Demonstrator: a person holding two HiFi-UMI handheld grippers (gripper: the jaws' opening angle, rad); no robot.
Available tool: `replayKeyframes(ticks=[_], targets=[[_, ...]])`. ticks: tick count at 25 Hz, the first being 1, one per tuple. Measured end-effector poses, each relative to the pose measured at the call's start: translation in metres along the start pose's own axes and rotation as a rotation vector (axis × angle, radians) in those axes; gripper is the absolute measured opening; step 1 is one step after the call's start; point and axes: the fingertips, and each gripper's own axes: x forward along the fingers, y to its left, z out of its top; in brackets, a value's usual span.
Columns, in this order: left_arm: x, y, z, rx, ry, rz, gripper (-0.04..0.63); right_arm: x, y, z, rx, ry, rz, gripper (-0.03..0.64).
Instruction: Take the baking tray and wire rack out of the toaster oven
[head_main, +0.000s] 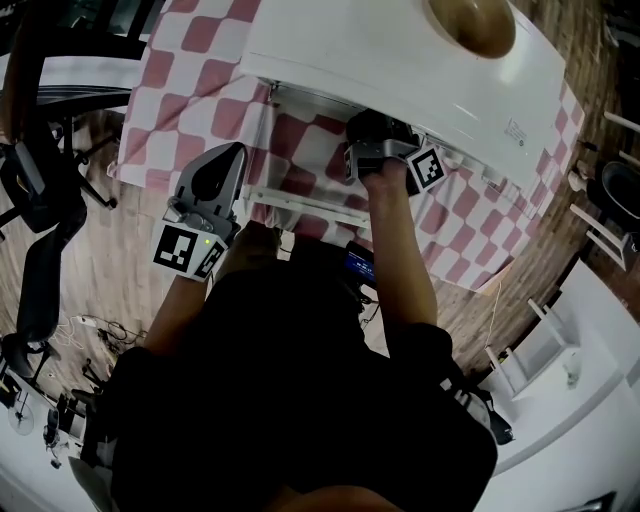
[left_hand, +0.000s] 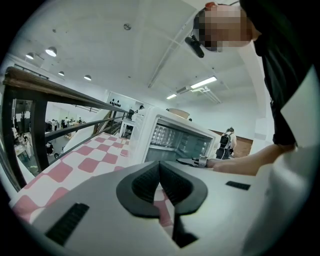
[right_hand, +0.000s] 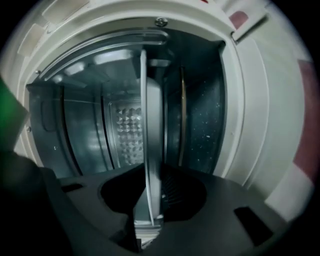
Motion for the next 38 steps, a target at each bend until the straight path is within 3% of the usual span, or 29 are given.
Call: replayKeyframes(ticks=[11,24,38], targets=[[-0.010,-0.014,0.004,0.016,-0.003,-0.031,-0.006,-0.018,-0.002,-0.008,0.033,-0.004,-0.002,0.074],[-0.074,-0.034,0.003,0.052,-0.034,-0.084,-0.006,-0.130,-0.006,-0.065,0.096,-0.012,-0.040,0.072],[-0.139,-0.057,0.022,0.089,-0.118,-0.132,-0.006,-0.240,0.021,-0.118,0.081,0.018,-0.043,0.075]])
